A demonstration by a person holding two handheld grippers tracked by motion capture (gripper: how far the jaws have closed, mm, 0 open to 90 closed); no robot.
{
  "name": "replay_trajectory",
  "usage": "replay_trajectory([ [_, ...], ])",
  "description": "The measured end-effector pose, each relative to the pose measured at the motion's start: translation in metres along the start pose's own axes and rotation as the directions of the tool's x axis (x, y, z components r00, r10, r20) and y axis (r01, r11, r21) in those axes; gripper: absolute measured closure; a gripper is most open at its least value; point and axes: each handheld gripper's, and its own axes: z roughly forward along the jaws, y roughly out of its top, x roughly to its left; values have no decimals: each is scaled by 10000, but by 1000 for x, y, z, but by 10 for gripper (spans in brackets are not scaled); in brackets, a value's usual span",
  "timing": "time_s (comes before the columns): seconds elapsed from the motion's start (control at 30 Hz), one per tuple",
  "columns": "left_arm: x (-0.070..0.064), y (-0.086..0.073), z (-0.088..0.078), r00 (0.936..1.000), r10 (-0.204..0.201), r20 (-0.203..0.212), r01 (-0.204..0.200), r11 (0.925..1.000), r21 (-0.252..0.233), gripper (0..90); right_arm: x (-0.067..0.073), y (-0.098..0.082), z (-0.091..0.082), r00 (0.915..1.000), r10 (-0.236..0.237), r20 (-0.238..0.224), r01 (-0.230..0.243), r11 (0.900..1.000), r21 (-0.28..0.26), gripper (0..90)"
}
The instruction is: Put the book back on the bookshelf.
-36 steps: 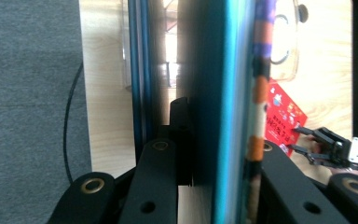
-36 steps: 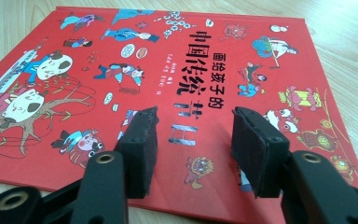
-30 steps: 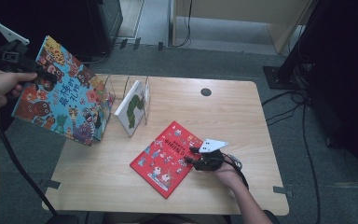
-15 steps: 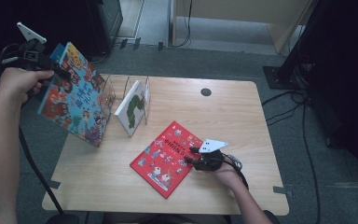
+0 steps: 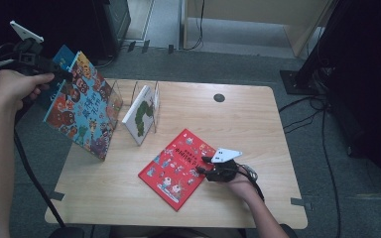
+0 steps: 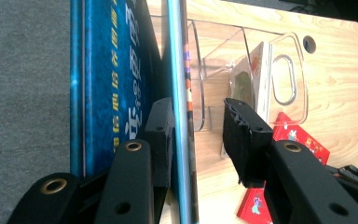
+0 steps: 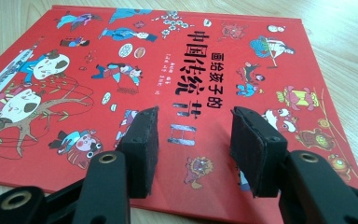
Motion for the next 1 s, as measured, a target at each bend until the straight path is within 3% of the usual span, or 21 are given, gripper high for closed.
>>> replay_trajectory([
  [0.13, -3, -1, -9, 9999, 153, -29, -153, 9998, -149, 620, 0, 0, 0, 10000, 11, -6, -11, 10000, 4, 523],
  [0.2, -2, -3, -17, 9996, 101, 274, -94, 9996, -256, 620, 0, 0, 0, 10000, -10, -11, 10, 10000, -4, 522],
  [0.27, -3, -4, -21, 9995, 155, 291, -146, 9995, -281, 627, 0, 0, 0, 10000, 21, -5, -21, 10000, -5, 521],
  [0.43, -9, -12, -25, 9978, 631, 198, -625, 9975, -315, 611, -1, 0, 0, 9999, 134, -37, -134, 9999, -49, 516],
  [0.6, -15, -21, -24, 9978, 560, 362, -544, 9976, -424, 601, -2, 0, -1, 9994, 306, -144, -307, 9995, -41, 509],
  [0.67, -21, -26, -23, 9963, 814, 289, -802, 9959, -428, 593, -2, 0, -2, 9991, 400, -121, -400, 9992, 0, 509],
  [0.83, -32, -40, -15, 9900, 1199, 749, -1171, 9923, -412, 580, -5, 0, -4, 9963, 842, -170, -841, 9964, 83, 509],
  [1.0, -42, -52, -6, 9849, 1535, 803, -1504, 9877, -438, 582, -4, 1, -5, 9954, 951, -137, -949, 9954, 147, 502],
])
